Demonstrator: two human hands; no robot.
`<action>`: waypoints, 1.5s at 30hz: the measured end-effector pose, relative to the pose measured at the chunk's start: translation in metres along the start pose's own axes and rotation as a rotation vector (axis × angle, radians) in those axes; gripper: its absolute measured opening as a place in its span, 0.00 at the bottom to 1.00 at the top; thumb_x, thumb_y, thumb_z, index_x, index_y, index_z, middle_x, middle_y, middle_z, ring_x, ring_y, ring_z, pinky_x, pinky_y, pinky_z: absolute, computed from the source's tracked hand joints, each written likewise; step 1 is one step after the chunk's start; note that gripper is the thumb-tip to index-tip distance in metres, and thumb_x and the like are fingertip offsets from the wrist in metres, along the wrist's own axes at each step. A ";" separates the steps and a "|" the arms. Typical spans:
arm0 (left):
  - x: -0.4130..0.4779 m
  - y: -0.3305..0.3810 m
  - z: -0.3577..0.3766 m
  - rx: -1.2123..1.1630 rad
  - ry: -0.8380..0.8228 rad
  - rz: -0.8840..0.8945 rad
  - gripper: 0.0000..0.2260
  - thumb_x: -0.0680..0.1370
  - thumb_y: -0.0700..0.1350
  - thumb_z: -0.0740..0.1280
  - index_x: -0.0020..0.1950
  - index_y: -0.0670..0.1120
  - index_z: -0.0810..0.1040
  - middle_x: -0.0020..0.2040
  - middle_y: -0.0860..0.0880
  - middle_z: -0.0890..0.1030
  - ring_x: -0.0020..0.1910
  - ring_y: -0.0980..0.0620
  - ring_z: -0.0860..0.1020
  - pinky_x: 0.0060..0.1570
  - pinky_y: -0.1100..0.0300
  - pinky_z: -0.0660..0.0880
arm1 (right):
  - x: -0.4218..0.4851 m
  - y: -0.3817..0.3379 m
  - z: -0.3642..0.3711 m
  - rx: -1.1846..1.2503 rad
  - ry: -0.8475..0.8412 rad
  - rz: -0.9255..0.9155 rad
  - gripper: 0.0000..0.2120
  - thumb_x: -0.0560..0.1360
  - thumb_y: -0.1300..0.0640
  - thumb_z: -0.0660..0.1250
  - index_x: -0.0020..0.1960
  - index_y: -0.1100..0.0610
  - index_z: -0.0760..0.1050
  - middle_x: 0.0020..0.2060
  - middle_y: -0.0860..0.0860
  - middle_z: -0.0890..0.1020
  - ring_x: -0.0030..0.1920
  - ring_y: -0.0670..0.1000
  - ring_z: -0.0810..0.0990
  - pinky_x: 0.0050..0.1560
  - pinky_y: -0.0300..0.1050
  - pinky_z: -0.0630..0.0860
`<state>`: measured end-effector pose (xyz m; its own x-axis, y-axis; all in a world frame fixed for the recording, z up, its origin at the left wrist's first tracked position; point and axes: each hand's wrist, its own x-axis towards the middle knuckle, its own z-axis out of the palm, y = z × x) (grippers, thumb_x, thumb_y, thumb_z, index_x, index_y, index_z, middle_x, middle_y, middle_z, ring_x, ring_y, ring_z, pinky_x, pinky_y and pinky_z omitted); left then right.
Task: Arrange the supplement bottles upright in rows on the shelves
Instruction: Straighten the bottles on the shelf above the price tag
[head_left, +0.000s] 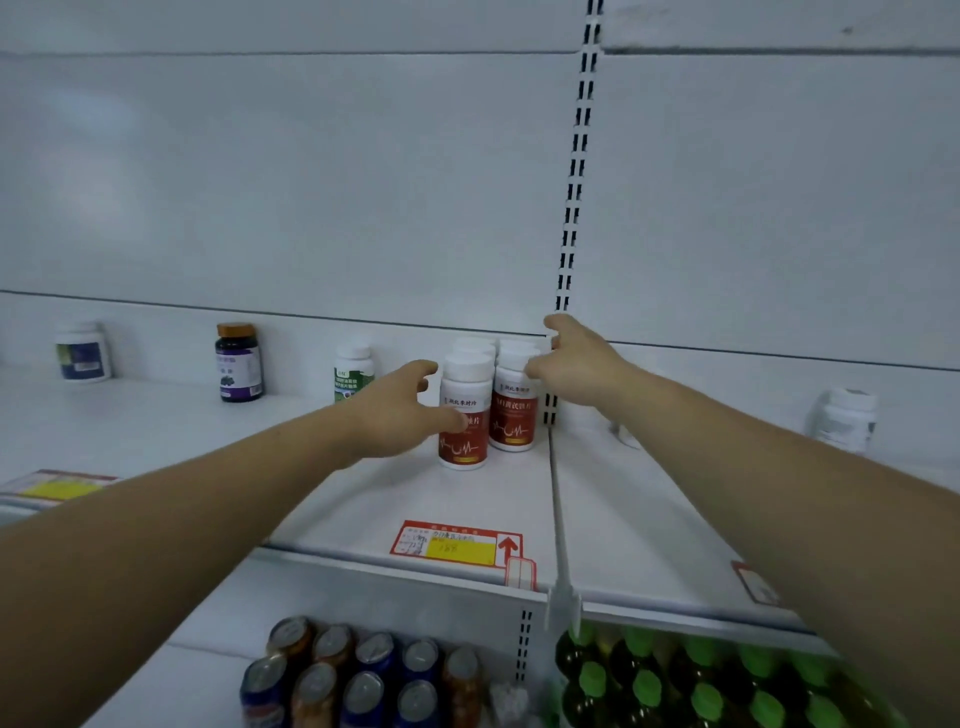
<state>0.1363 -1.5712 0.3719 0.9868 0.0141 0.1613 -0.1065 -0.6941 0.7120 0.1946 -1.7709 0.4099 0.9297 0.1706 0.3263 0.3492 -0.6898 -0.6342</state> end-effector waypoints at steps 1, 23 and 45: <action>-0.005 0.000 -0.006 0.063 0.011 0.001 0.35 0.72 0.55 0.70 0.75 0.55 0.57 0.74 0.50 0.64 0.67 0.49 0.69 0.59 0.55 0.67 | 0.003 -0.006 -0.003 -0.021 0.003 -0.033 0.33 0.74 0.56 0.65 0.76 0.53 0.55 0.70 0.55 0.67 0.57 0.52 0.71 0.51 0.43 0.68; -0.269 -0.227 -0.274 0.601 0.178 -0.407 0.29 0.74 0.59 0.66 0.73 0.55 0.62 0.70 0.50 0.69 0.65 0.49 0.70 0.62 0.57 0.66 | -0.075 -0.369 0.297 -0.215 -0.403 -0.741 0.30 0.77 0.41 0.60 0.75 0.53 0.60 0.73 0.52 0.65 0.70 0.55 0.65 0.60 0.45 0.64; -0.299 -0.640 -0.437 0.482 -0.036 -0.775 0.30 0.75 0.60 0.65 0.74 0.52 0.61 0.71 0.48 0.67 0.67 0.48 0.68 0.64 0.55 0.67 | -0.055 -0.522 0.791 -0.225 -0.843 -0.608 0.29 0.74 0.44 0.63 0.72 0.54 0.64 0.68 0.57 0.71 0.64 0.58 0.71 0.57 0.45 0.69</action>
<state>-0.1437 -0.8171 0.1666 0.7650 0.5849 -0.2697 0.6421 -0.7255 0.2479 0.0541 -0.8642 0.1688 0.4170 0.9033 -0.1008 0.8327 -0.4241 -0.3560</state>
